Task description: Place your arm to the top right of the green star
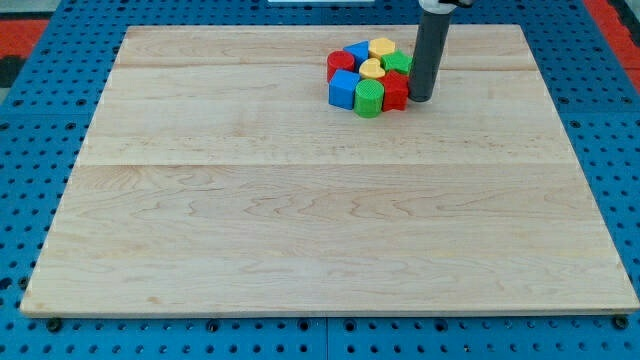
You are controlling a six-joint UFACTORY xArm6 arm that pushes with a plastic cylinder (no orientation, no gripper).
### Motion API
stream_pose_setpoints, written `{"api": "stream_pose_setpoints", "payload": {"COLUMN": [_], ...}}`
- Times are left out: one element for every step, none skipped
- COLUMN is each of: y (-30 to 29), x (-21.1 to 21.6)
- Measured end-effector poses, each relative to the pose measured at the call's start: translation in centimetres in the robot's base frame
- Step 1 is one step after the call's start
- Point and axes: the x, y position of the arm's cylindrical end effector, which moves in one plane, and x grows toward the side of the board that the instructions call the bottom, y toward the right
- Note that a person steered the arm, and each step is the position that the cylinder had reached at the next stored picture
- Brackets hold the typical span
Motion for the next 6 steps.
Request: {"api": "stream_pose_setpoints", "payload": {"y": [0.0,0.0,1.1,1.2,1.8,4.4], "x": [0.0,0.0,0.3,0.3,0.3,0.3]}}
